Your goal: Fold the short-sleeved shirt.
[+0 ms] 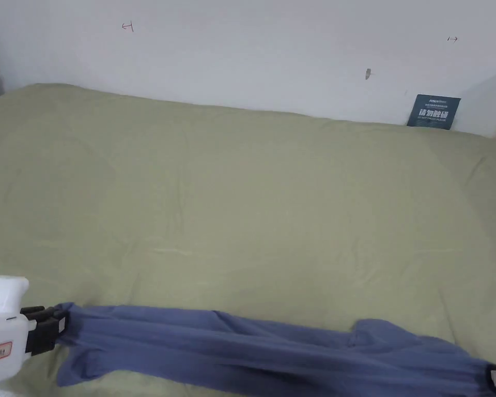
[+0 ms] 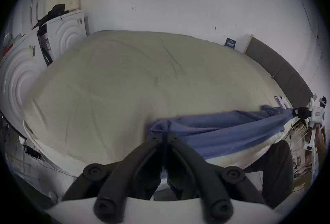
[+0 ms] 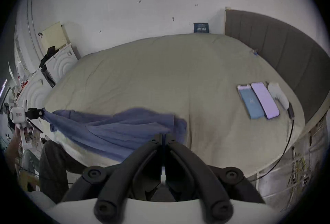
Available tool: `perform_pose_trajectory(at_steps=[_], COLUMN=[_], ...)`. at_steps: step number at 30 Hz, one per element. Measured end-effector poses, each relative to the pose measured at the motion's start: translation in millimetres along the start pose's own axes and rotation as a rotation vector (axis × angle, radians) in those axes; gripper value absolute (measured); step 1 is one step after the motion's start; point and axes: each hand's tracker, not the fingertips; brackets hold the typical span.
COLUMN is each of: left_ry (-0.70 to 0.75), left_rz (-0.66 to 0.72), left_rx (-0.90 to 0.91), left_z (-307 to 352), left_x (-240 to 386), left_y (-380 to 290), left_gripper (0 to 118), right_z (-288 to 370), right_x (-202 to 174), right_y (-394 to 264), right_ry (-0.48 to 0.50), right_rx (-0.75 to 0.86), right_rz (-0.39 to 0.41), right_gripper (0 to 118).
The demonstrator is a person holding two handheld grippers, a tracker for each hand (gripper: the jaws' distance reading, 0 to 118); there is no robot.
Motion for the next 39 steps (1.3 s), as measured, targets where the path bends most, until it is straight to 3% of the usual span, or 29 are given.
perform_pose_trajectory(at_steps=[3, 4, 5, 6, 7, 8, 10, 12, 15, 16, 17, 18, 19, 20, 24, 26, 32, 39], left_ry=[0.001, 0.004, 0.012, 0.013, 0.023, 0.028, 0.028, 0.057, 0.092, 0.105, 0.119, 0.12, 0.129, 0.159, 0.052, 0.012, -0.207, -0.461], left_rz=[0.008, 0.009, 0.004, -0.006, -0.008, -0.009, -0.001, 0.002, 0.023, 0.037, 0.042, 0.043, 0.043, 0.057, 0.106, 0.154, 0.258, 0.402], left_rx=[-0.014, -0.022, -0.025, -0.023, -0.031, -0.052, -0.031, -0.023, 0.014, 0.042, 0.053, 0.083, 0.095, 0.123, 0.073, 0.031, -0.157, -0.303], left_z=[-8.5, -10.9, -11.9, -11.1, -12.0, -12.8, -5.4, 0.8, 16.6, 22.0, 27.4, 34.6, 38.5, 41.1, 37.6, 32.9, 10.9, -36.0], left_x=[-2.3, -2.6, -2.3, -1.1, -1.4, -3.0, -2.0, 1.0, 10.7, 14.4, 18.5, 24.6, 28.5, 31.8, 21.2, 8.6, -48.0, -99.8], left_y=[-13.1, -15.8, -17.8, -19.9, -19.8, -19.8, -18.6, -12.6, -2.5, 0.2, 3.1, 3.5, 4.9, 4.8, 9.4, 11.3, 36.9, 59.7], left_gripper=[6, 14, 40, 92, 115, 116, 116, 116, 114, 111, 101, 61, 11, 0, 0, 0, 0, 0], right_z=[-10.1, -13.3, -15.5, -15.8, -15.3, -16.5, -10.1, -29.6, 0.8, 5.7, 11.3, 9.6, 3.1, 1.6, 21.4, 28.3, 47.5, 50.4], right_x=[-0.1, -0.2, -0.6, -1.5, -2.2, -3.3, -8.2, -12.7, -36.4, -48.6, -62.4, -69.2, -73.3, -85.3, -133.8, -151.6, -173.9, -182.9], right_y=[-16.1, -18.5, -19.9, -20.2, -20.0, -18.4, -16.6, -14.6, -6.9, -4.7, -3.5, -3.6, -4.2, -5.7, -2.9, -1.9, -6.9, -7.7], right_ry=[-0.008, -0.011, -0.01, -0.012, -0.013, -0.027, -0.042, -0.037, -0.026, -0.027, -0.032, -0.046, -0.067, -0.101, -0.121, -0.146, -0.186, -0.182], right_rx=[-0.016, -0.021, -0.019, -0.016, -0.017, -0.019, -0.014, 0.015, 0.05, 0.054, 0.079, 0.118, 0.16, 0.2, 0.338, 0.382, 0.473, 0.467], right_rz=[-0.006, -0.012, -0.018, -0.024, -0.033, -0.04, -0.053, -0.076, -0.057, -0.041, -0.008, 0.026, 0.051, 0.077, 0.049, 0.078, 0.138, 0.101], right_gripper=[1, 2, 8, 44, 90, 114, 118, 109, 114, 114, 108, 74, 27, 0, 0, 0, 0, 0])
